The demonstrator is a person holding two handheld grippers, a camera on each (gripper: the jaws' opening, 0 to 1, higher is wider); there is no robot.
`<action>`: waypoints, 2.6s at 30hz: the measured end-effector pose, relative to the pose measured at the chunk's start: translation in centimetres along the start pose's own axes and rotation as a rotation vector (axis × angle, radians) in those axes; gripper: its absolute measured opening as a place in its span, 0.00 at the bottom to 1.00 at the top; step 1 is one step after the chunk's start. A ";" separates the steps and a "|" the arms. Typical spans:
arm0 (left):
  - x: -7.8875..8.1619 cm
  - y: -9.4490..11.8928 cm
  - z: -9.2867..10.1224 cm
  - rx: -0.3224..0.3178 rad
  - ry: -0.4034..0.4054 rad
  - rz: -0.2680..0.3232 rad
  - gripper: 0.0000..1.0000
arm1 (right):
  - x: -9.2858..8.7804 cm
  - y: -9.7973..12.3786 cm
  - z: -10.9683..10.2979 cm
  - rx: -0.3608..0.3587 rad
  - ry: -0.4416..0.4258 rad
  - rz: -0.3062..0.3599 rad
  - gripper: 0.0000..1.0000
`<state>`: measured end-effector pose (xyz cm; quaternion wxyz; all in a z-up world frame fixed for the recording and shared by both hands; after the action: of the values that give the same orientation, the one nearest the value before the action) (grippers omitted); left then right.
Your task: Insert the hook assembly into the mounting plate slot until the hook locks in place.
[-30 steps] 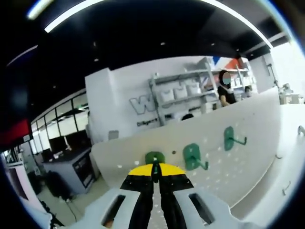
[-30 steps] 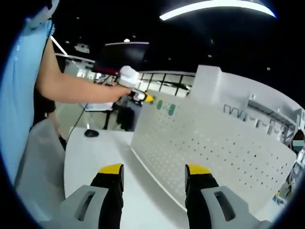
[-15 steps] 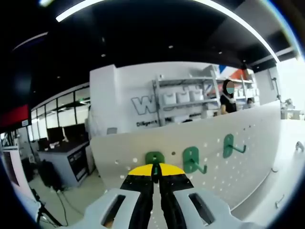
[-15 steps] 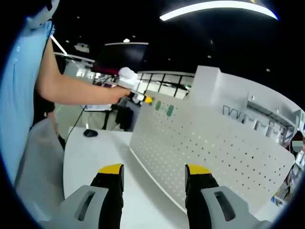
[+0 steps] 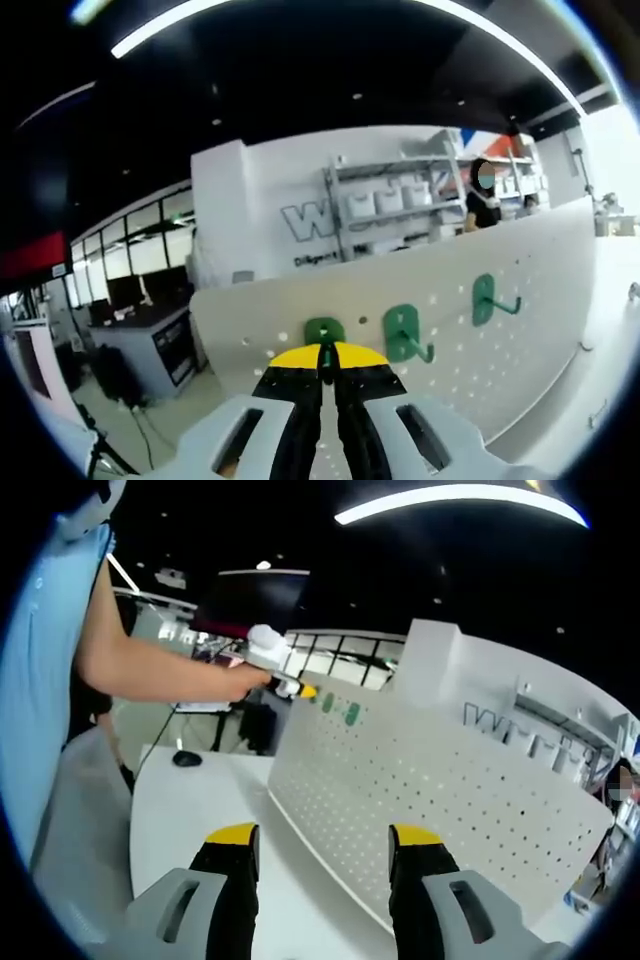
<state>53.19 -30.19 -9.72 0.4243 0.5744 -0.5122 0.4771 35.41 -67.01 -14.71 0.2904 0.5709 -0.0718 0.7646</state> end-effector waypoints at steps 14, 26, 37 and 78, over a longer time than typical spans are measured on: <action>0.0 -0.1 0.4 0.055 -0.008 0.003 0.03 | 0.3 0.3 0.1 -0.013 0.011 -0.001 0.52; -0.3 -0.4 0.5 0.064 -0.020 -0.005 0.03 | 0.1 0.4 0.3 -0.018 0.010 -0.001 0.52; -0.4 -0.4 0.5 0.053 -0.014 0.001 0.04 | 0.3 0.4 0.5 -0.021 0.017 0.002 0.52; -0.1 1.5 0.4 0.002 -0.019 0.024 0.20 | 0.7 0.7 0.4 -0.026 0.026 0.000 0.55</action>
<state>51.72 -30.70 -9.89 0.4130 0.5731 -0.5228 0.4771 35.25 -67.47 -13.77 0.2987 0.5568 -0.0782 0.7711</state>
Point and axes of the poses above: the point that each gripper's makers call its tool centre point, and the gripper's own axes: y roughly backward along the fingers, z roughly to its right, x roughly out of its top, the point moved 5 cm from there along y, roughly backward along the fingers, and after that the axes turned 8 degrees about x, right-handed, at the moved point
